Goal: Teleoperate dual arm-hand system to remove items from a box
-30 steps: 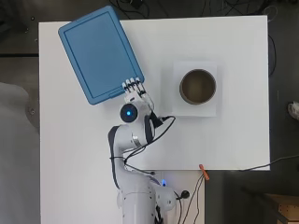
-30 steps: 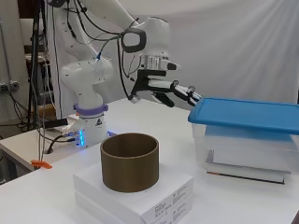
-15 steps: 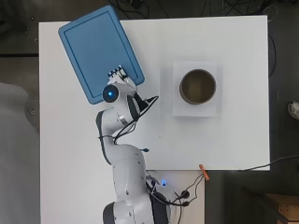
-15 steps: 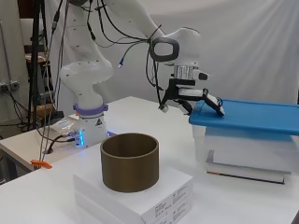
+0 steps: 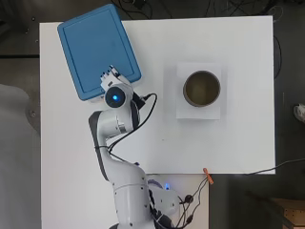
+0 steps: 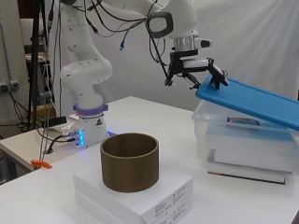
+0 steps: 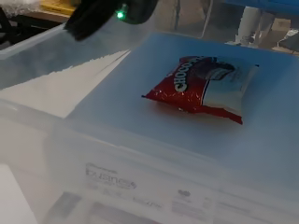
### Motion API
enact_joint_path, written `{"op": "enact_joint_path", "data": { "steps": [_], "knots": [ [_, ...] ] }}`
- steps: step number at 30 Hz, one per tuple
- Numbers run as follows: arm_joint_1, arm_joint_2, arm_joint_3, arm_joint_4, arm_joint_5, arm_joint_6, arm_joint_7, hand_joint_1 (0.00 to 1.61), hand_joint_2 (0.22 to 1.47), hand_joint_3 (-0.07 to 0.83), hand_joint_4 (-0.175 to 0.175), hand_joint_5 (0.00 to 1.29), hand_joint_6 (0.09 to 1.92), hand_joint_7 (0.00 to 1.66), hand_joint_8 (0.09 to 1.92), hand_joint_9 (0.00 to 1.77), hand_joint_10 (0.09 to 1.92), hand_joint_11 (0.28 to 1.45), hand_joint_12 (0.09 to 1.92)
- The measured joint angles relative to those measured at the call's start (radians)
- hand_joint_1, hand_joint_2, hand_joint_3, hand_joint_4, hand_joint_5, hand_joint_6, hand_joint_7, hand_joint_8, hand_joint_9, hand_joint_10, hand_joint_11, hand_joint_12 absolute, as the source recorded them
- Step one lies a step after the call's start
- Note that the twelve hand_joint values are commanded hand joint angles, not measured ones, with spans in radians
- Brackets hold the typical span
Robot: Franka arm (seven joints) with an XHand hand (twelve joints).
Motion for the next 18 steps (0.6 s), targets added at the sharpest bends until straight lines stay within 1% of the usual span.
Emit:
{"op": "enact_joint_path", "data": {
  "steps": [1,2,3,4,5,6,7,8,9,10,11,14,16,18],
  "knots": [
    [0.001,-0.004,-0.001,-0.001,0.015,-0.003,-0.004,1.28,1.23,-0.006,-0.151,0.70,1.55,0.70,1.19,0.90,0.92,0.77,0.09],
    [0.003,-0.009,0.000,0.000,0.023,-0.004,-0.004,1.31,1.22,-0.005,-0.163,0.71,1.54,0.70,1.19,0.90,1.03,0.77,0.09],
    [0.004,-0.021,0.002,0.007,0.018,0.011,-0.006,1.26,1.23,-0.006,-0.145,0.73,1.53,0.72,1.18,0.91,0.81,0.76,0.09],
    [0.005,-0.023,0.003,0.015,0.006,0.041,-0.021,1.21,1.25,-0.007,-0.117,0.73,1.53,0.71,1.21,0.93,0.53,0.75,0.09],
    [0.005,-0.013,0.005,0.028,-0.005,0.082,-0.042,1.24,1.23,0.010,-0.112,0.73,1.51,0.72,1.22,0.91,0.73,0.76,0.09],
    [0.006,0.010,0.007,0.049,-0.011,0.121,-0.063,1.28,1.23,0.011,-0.134,0.71,1.51,0.71,1.25,0.87,0.96,0.78,0.09],
    [0.007,0.049,0.010,0.086,-0.021,0.155,-0.074,1.30,1.23,0.006,-0.153,0.70,1.51,0.70,1.26,0.86,1.09,0.79,0.09],
    [0.009,0.093,0.013,0.129,-0.031,0.171,-0.073,1.32,1.22,0.003,-0.164,0.68,1.52,0.71,1.25,0.87,1.15,0.80,0.09],
    [0.010,0.141,0.019,0.175,-0.044,0.172,-0.065,1.33,1.22,0.001,-0.170,0.66,1.51,0.72,1.24,0.89,1.16,0.80,0.09],
    [0.008,0.185,0.029,0.218,-0.057,0.166,-0.058,1.33,1.20,-0.002,-0.159,0.63,1.49,0.76,1.22,0.95,1.12,0.80,0.09],
    [-0.004,0.224,0.047,0.255,-0.064,0.160,-0.058,1.34,1.19,-0.001,-0.163,0.61,1.45,0.81,1.19,0.99,1.08,0.80,0.09],
    [-0.058,0.279,0.125,0.305,-0.091,0.158,-0.075,1.34,1.20,0.001,-0.174,0.57,1.48,0.81,1.21,0.95,1.12,0.78,0.09],
    [-0.069,0.296,0.150,0.312,-0.095,0.172,-0.134,1.34,1.20,0.000,-0.175,0.58,1.49,0.81,1.20,0.94,1.11,0.76,0.09],
    [-0.062,0.300,0.150,0.303,-0.080,0.202,-0.231,1.34,1.19,0.000,-0.175,0.61,1.50,0.81,1.18,0.95,1.08,0.76,0.09]
  ]
}}
